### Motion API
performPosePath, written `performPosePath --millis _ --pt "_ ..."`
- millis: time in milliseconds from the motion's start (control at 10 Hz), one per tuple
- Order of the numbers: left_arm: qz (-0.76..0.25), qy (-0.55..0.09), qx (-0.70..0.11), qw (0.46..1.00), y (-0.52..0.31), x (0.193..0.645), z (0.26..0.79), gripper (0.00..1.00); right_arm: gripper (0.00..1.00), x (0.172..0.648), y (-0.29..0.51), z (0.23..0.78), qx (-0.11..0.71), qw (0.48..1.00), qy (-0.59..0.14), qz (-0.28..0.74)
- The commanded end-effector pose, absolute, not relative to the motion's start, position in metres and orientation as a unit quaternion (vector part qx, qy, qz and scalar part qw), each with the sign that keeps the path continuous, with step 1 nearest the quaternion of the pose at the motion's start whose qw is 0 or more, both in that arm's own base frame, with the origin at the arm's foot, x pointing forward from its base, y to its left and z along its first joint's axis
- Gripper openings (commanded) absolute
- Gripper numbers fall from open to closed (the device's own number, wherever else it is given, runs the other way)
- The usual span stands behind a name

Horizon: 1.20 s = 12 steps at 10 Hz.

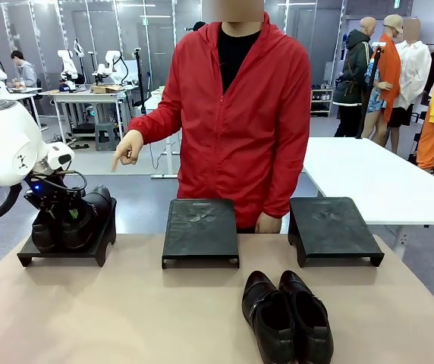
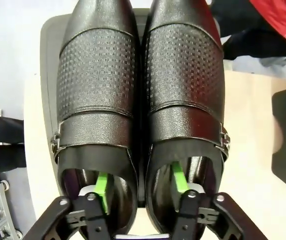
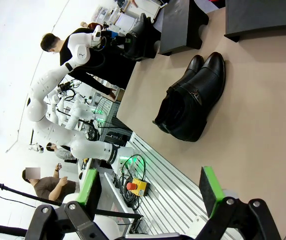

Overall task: Place the shoes on the stand as instructed by the person.
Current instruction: Pick up one pair of Shoes and place it on the Shoes Stand indicated by the person, then pick up another pair of Shoes and place it on the Shoes Stand indicated by the person.

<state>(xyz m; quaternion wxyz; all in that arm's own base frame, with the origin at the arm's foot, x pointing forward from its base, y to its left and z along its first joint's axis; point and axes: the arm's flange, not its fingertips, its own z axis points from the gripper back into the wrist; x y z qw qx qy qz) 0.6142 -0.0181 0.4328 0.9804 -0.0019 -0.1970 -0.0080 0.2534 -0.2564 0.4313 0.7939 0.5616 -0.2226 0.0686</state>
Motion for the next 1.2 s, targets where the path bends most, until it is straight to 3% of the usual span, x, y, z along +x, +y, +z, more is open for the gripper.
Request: performPosePath --millis 0,300,400,1100 --pt "-0.022 -0.212 0.003 0.977 -0.013 0.607 0.443 1.00 1.00 0.255 -0.257 0.433 0.565 0.789 -0.230 0.070" --pt "-0.046 -0.192 -0.022 0.980 -0.007 0.576 0.467 1.00 1.00 0.255 -0.257 0.433 0.565 0.789 -0.230 0.070" --pt "-0.009 -0.208 -0.001 0.978 -0.017 0.607 0.451 1.00 1.00 0.255 -0.257 0.433 0.565 0.789 -0.230 0.070" --pt "-0.009 -0.208 -0.001 0.978 -0.017 0.607 0.451 1.00 1.00 0.255 -0.257 0.433 0.565 0.789 -0.230 0.070"
